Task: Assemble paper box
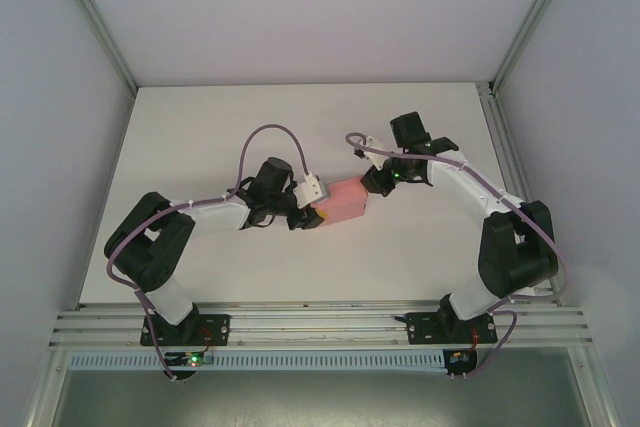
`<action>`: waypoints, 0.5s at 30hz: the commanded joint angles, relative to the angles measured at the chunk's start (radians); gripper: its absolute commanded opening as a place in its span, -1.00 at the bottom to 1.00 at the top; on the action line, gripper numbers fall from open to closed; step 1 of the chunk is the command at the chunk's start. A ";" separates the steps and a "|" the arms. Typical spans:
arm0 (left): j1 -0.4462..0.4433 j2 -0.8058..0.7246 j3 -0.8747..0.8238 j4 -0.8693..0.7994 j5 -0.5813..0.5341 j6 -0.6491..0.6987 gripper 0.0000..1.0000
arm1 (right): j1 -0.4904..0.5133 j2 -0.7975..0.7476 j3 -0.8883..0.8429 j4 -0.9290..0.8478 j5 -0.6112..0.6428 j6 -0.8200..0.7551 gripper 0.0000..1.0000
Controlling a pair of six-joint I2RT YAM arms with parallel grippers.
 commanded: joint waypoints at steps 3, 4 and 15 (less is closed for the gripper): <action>-0.003 0.009 0.008 -0.035 -0.019 0.001 -0.11 | 0.047 -0.036 0.021 -0.015 0.060 0.090 -0.90; -0.004 0.010 0.009 -0.027 -0.026 -0.004 -0.11 | 0.062 -0.043 0.024 -0.017 0.079 0.127 -0.94; -0.005 0.022 0.012 0.006 -0.078 -0.029 -0.09 | 0.168 -0.158 -0.171 0.225 0.219 0.713 -1.00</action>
